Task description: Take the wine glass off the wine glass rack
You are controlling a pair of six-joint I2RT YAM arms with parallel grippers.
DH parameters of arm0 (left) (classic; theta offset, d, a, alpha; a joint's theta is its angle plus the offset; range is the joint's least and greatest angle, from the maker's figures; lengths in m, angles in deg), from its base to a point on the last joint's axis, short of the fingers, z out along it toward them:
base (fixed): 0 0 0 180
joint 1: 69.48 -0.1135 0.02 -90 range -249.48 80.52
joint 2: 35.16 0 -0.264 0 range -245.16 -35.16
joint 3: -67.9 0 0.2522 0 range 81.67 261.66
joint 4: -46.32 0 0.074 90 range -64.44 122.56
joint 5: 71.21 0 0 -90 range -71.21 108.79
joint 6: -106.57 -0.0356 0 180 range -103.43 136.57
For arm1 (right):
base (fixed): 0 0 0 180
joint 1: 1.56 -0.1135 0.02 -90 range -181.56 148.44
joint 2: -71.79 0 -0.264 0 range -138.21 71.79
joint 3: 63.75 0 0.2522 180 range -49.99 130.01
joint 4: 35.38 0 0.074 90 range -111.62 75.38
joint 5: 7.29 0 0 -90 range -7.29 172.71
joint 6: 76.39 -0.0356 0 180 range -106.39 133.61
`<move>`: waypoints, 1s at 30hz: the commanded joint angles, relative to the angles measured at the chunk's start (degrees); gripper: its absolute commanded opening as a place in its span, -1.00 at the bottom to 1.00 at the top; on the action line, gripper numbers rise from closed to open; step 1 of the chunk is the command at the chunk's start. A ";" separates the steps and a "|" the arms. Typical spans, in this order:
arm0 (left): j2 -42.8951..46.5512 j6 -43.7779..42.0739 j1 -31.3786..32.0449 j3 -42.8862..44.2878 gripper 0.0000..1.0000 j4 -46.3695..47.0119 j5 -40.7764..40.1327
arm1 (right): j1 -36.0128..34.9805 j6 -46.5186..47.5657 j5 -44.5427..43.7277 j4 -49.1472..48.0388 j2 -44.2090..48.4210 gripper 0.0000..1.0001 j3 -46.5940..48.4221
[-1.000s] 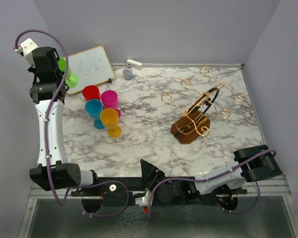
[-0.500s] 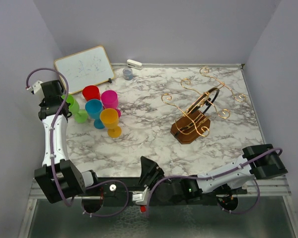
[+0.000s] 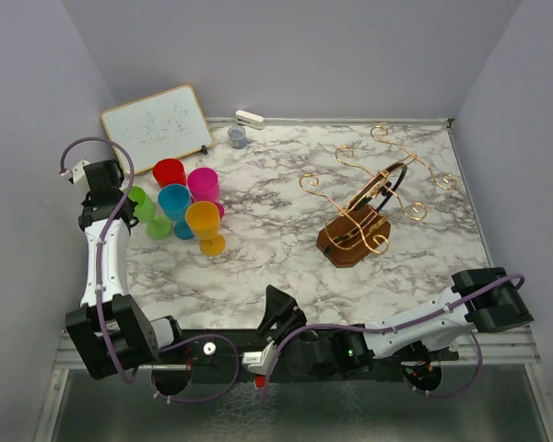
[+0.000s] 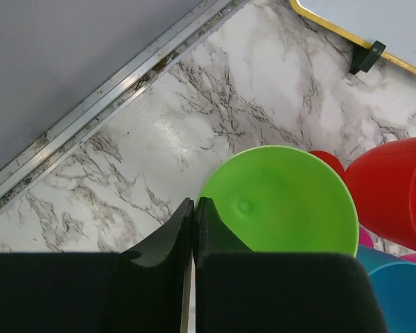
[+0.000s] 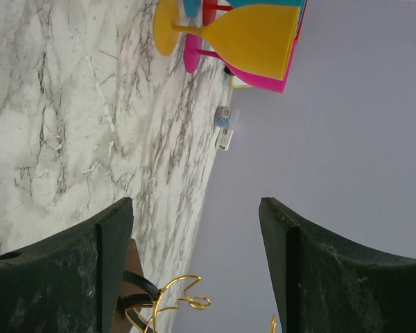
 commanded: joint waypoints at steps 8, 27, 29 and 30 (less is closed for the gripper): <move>-4.21 -1.92 1.21 1.76 -0.73 1.60 -0.09 | -0.40 -2.66 -3.16 0.72 2.51 0.45 0.42; 12.36 -1.78 3.22 6.01 -0.09 1.50 9.24 | -0.40 -8.33 -2.54 3.25 1.86 0.46 2.15; 18.29 -1.18 3.32 3.69 -0.07 4.65 14.60 | -0.39 -8.95 -1.70 3.41 1.53 0.46 3.34; 21.01 -0.90 3.46 1.98 -0.05 6.68 17.22 | -0.28 -8.87 -1.10 3.32 1.53 0.46 4.07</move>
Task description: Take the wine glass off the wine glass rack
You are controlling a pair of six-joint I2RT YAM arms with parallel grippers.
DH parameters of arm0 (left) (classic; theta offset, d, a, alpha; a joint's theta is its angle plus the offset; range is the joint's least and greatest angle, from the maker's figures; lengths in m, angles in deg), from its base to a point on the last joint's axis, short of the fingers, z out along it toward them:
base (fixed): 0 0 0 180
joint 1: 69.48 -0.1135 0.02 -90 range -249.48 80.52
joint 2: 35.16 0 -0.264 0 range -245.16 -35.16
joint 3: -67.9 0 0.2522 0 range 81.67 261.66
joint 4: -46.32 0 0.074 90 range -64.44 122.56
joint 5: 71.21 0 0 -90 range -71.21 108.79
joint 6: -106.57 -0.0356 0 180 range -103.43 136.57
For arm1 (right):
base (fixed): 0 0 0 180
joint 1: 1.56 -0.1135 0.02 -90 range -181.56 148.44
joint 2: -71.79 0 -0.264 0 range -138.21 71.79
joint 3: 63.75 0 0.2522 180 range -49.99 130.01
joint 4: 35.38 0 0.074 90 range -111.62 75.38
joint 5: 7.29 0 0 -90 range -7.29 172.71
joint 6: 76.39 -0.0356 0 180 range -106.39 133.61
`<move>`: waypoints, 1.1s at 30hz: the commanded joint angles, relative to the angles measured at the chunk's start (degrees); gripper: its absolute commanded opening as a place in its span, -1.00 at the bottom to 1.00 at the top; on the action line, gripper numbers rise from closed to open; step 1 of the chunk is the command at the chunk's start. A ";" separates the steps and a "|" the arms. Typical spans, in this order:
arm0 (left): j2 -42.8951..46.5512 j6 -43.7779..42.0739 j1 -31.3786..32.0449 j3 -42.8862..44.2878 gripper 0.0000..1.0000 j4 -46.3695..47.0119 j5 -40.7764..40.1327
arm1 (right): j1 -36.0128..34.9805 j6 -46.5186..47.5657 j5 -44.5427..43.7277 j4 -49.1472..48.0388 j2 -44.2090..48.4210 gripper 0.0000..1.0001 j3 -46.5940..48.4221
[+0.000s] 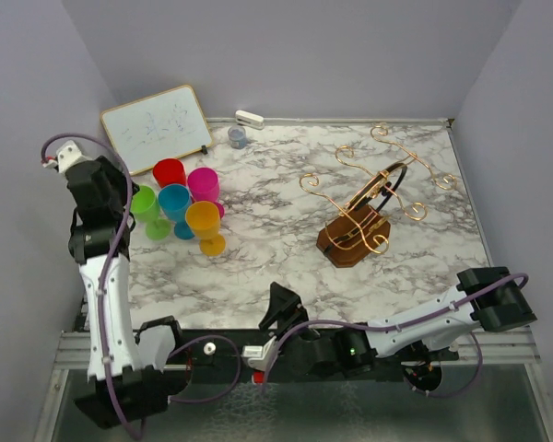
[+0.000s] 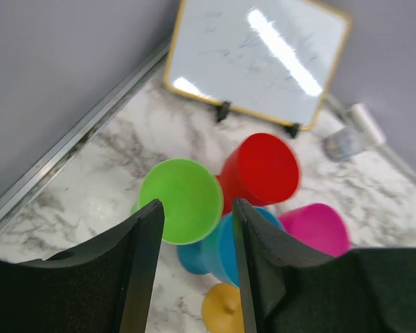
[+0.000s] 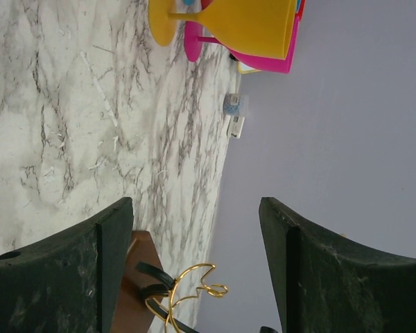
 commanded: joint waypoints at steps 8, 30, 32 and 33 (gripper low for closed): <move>23.22 -0.68 2.83 -9.31 0.00 7.56 16.66 | 9.58 -4.79 7.52 0.24 0.83 0.48 19.60; 24.49 -11.46 18.99 -12.85 0.00 9.05 10.05 | 66.66 -69.15 39.31 43.05 20.99 0.53 44.64; 25.10 -11.80 20.08 -12.95 0.00 8.48 10.31 | 66.66 -73.04 39.75 44.97 28.00 0.48 38.32; 25.72 -11.90 20.50 -13.16 0.00 8.07 10.45 | 66.66 -74.51 40.05 45.76 31.69 0.46 35.42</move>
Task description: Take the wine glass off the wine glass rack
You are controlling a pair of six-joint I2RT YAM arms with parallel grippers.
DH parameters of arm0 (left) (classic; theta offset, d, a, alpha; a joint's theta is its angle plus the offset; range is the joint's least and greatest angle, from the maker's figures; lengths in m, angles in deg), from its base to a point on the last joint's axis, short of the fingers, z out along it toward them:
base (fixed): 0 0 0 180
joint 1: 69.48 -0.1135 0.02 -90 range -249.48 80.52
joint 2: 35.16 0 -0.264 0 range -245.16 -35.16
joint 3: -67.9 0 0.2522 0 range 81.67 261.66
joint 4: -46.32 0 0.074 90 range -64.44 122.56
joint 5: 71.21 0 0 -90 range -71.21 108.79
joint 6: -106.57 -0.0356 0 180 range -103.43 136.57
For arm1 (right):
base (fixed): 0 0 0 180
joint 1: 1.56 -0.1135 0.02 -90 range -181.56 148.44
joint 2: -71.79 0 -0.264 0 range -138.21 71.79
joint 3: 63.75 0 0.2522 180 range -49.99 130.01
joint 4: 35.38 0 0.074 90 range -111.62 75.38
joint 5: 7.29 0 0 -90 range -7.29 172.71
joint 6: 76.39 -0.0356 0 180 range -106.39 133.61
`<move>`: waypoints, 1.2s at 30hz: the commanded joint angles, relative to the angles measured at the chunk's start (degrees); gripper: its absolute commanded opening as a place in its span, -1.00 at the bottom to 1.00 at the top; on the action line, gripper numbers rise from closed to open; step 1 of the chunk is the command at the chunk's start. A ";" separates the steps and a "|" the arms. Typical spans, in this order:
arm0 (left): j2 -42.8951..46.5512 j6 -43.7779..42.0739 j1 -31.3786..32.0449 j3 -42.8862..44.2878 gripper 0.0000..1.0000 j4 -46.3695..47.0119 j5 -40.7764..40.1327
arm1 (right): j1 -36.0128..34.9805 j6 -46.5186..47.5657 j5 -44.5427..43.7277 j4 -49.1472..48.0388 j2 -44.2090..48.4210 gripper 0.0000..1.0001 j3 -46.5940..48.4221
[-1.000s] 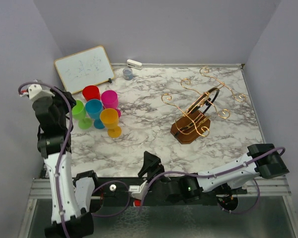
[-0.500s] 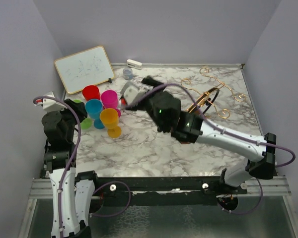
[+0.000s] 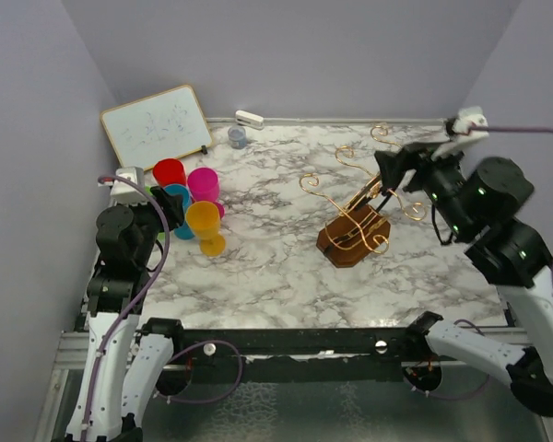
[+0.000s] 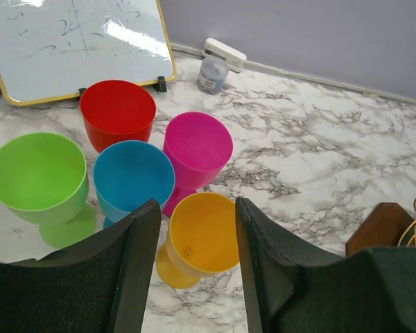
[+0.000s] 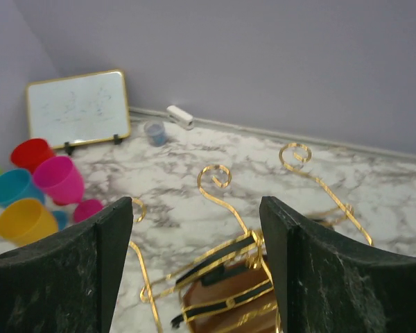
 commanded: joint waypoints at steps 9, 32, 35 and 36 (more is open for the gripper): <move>7.16 -1.44 2.78 -4.32 -0.02 -2.08 3.19 | -0.44 -14.20 12.99 12.38 26.59 0.15 -23.98; 10.23 -0.44 2.76 -8.65 -0.02 -3.27 2.24 | -0.44 -15.59 4.69 5.76 38.27 0.99 -36.94; 10.09 -0.35 2.73 -8.68 -0.02 -3.27 2.17 | -0.43 -16.74 2.86 5.65 41.40 0.99 -38.27; 10.07 -0.31 2.77 -8.75 -0.02 -3.29 2.18 | -0.44 -17.40 2.67 5.58 41.76 0.99 -38.85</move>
